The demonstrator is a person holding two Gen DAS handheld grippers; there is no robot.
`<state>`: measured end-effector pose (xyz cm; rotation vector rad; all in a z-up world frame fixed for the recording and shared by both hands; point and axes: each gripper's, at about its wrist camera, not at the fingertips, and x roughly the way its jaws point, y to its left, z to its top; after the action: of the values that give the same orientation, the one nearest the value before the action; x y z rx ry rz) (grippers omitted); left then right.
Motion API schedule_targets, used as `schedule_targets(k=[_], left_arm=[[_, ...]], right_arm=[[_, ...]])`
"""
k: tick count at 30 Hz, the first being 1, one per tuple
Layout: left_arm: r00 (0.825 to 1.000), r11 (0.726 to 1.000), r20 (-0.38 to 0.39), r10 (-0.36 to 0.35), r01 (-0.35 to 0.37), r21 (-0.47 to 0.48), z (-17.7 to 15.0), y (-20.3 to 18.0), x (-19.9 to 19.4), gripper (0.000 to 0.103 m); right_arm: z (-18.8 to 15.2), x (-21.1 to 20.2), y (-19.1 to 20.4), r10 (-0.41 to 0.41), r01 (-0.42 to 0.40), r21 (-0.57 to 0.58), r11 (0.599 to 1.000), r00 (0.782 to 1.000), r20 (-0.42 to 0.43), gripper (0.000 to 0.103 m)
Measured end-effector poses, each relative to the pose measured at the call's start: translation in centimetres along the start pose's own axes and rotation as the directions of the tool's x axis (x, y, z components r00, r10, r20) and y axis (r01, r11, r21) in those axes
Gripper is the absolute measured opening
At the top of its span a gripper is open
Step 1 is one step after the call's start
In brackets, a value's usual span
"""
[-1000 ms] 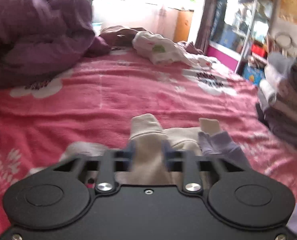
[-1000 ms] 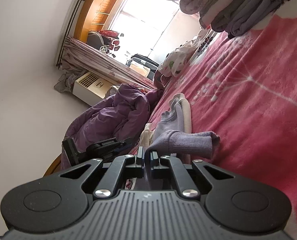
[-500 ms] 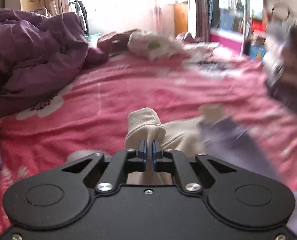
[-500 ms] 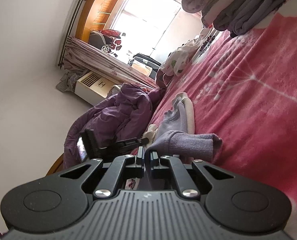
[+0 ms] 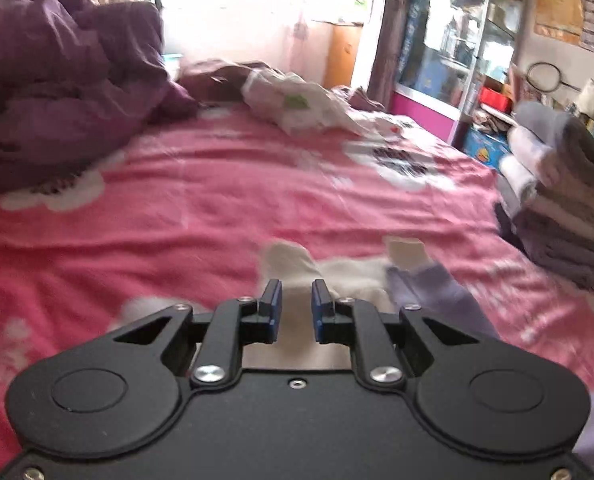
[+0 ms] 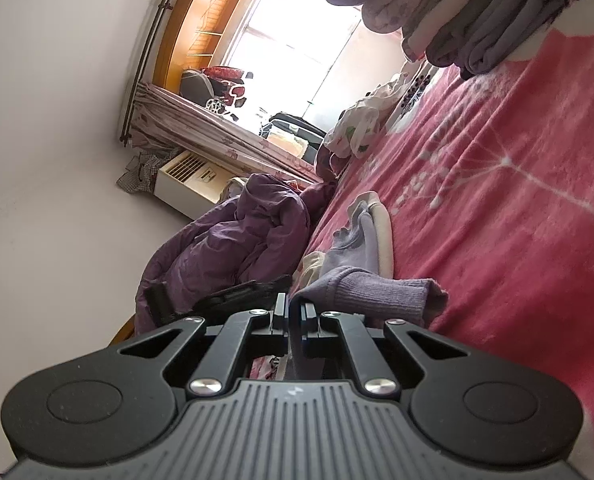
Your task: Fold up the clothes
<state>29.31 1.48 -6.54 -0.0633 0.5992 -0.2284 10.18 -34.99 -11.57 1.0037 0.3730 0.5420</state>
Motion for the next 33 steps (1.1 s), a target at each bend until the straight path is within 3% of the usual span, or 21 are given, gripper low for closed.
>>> schedule_targets(k=[4,5,6,8,12,16,18,21,25,27,29,33], left_arm=[[0.998,0.999,-0.038,0.047,-0.046,0.029,0.4,-0.3,4.0,0.012],[0.996,0.998,-0.078,0.044,-0.041,0.039,0.2,-0.5,5.5,0.012],[0.99,0.998,-0.134,0.035,-0.027,0.06,-0.2,-0.8,7.2,0.012],[0.987,0.988,-0.148,0.058,-0.035,0.152,-0.3,-1.5,7.9,0.014],[0.994,0.988,-0.065,0.085,-0.076,0.133,0.6,-1.0,3.8,0.015],[0.998,0.99,0.015,0.06,-0.062,0.125,-1.3,-1.6,-1.1,0.015],[0.999,0.993,-0.012,0.035,-0.034,0.114,-2.6,-2.2,-0.8,0.015],[0.989,0.988,-0.145,0.042,-0.019,0.156,-4.8,-2.9,3.1,0.015],[0.99,0.991,-0.137,0.025,-0.007,0.13,-4.0,-2.8,2.4,0.015],[0.996,0.995,-0.093,0.011,-0.002,0.103,-3.7,-2.6,0.1,0.022],[0.998,0.997,-0.056,0.004,0.0,0.079,-4.4,-2.4,-2.6,0.044],[0.999,0.998,-0.029,-0.017,0.018,0.056,-7.6,-2.2,-7.8,0.046]], right_arm=[[-0.3,0.2,-0.1,-0.007,0.007,-0.002,1.0,1.0,-0.011,0.008],[-0.3,0.2,-0.1,-0.009,0.009,-0.003,1.0,1.0,-0.012,0.008],[-0.4,0.2,-0.1,-0.013,0.013,-0.005,1.0,1.0,-0.013,0.008],[-0.5,0.3,-0.2,-0.021,0.021,-0.007,1.0,1.0,-0.015,0.008],[-0.5,0.2,-0.5,-0.039,0.039,-0.009,0.999,0.999,-0.011,0.008],[-0.4,0.0,-0.5,-0.034,0.034,-0.006,0.999,0.999,0.003,0.008],[-0.5,-0.2,-0.3,-0.031,0.031,-0.02,0.999,1.0,0.005,0.008],[-0.7,-1.5,0.5,-0.016,0.017,-0.035,0.999,0.999,0.035,0.005],[-0.7,-3.7,1.2,-0.039,0.042,-0.022,0.999,0.996,0.085,0.003],[-0.7,-4.2,1.1,-0.071,0.074,-0.024,0.997,0.993,0.091,0.003],[-0.8,-4.3,0.7,-0.104,0.105,-0.007,0.994,0.991,0.089,0.003],[-1.6,-4.1,0.3,-0.125,0.123,0.037,0.992,0.991,0.05,0.012]])
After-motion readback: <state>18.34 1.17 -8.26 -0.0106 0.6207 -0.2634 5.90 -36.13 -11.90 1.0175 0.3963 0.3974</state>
